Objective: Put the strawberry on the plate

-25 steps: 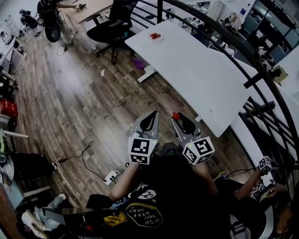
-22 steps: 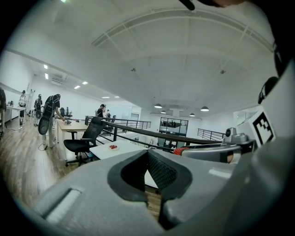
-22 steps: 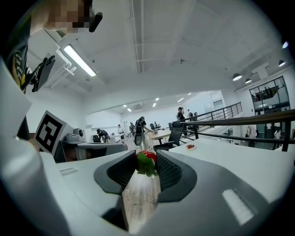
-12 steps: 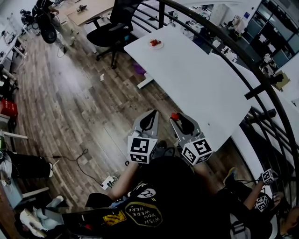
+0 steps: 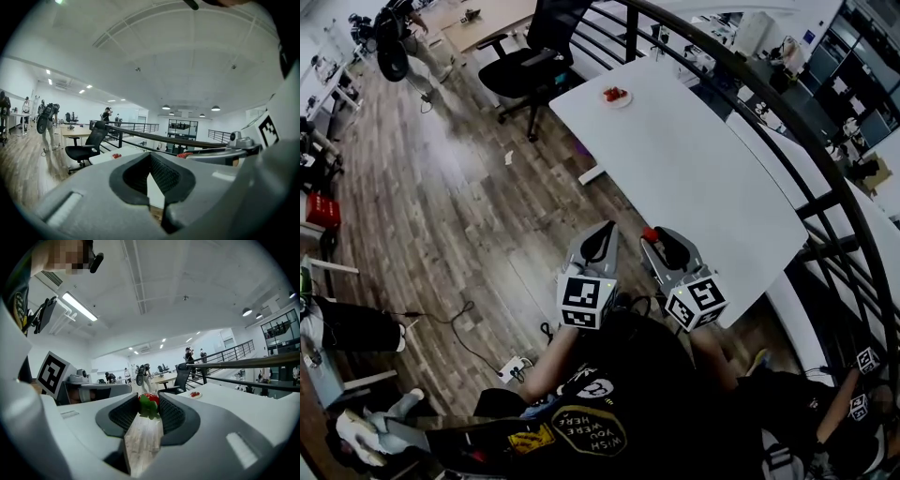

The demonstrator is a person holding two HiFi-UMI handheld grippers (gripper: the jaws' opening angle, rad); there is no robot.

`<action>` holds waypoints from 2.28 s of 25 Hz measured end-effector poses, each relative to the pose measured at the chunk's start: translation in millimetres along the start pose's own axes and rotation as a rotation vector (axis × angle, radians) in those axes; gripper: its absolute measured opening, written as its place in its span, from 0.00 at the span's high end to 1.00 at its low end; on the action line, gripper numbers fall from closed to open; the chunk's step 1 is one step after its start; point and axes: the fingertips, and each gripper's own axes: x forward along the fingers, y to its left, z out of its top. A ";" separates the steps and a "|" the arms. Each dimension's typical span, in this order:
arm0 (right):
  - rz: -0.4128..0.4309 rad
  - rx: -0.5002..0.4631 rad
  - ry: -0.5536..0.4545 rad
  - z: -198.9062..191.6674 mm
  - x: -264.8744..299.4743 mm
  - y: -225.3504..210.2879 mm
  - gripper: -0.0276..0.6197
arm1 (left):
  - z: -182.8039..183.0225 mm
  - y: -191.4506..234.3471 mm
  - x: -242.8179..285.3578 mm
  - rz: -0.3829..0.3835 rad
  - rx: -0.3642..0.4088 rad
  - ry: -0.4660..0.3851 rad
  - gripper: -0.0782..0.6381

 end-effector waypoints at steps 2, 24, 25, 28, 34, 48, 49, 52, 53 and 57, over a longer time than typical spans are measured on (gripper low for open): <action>0.006 0.004 0.007 0.7 5.4 -7.2 0.74 | -3.0 3.3 5.8 0.011 -0.002 0.016 0.88; -0.050 -0.005 0.020 34.3 147.2 -61.8 0.74 | 31.4 115.8 111.7 -0.061 -0.004 0.012 0.88; -0.057 -0.006 0.021 34.5 151.7 -61.5 0.74 | 31.1 119.0 113.8 -0.075 -0.002 0.015 0.88; -0.067 -0.011 0.025 36.1 165.6 -59.4 0.74 | 32.0 130.2 119.4 -0.106 0.009 0.018 0.88; -0.057 -0.008 0.060 32.8 192.0 -63.7 0.74 | 27.6 149.8 131.8 -0.102 -0.026 0.035 0.88; -0.038 0.004 0.068 49.3 258.8 -113.9 0.74 | 45.8 194.3 201.2 -0.068 -0.028 0.043 0.88; -0.040 0.008 0.064 52.2 264.6 -119.9 0.74 | 49.9 198.3 208.9 -0.066 -0.024 0.039 0.88; -0.044 0.019 0.056 57.5 278.5 -136.3 0.74 | 58.5 206.1 229.3 -0.069 -0.008 0.041 0.88; -0.045 0.021 0.053 59.3 281.2 -141.4 0.74 | 60.3 206.6 235.7 -0.071 -0.004 0.044 0.88; -0.047 0.025 0.043 67.3 286.4 -161.8 0.74 | 65.4 200.6 260.2 -0.082 0.011 0.053 0.88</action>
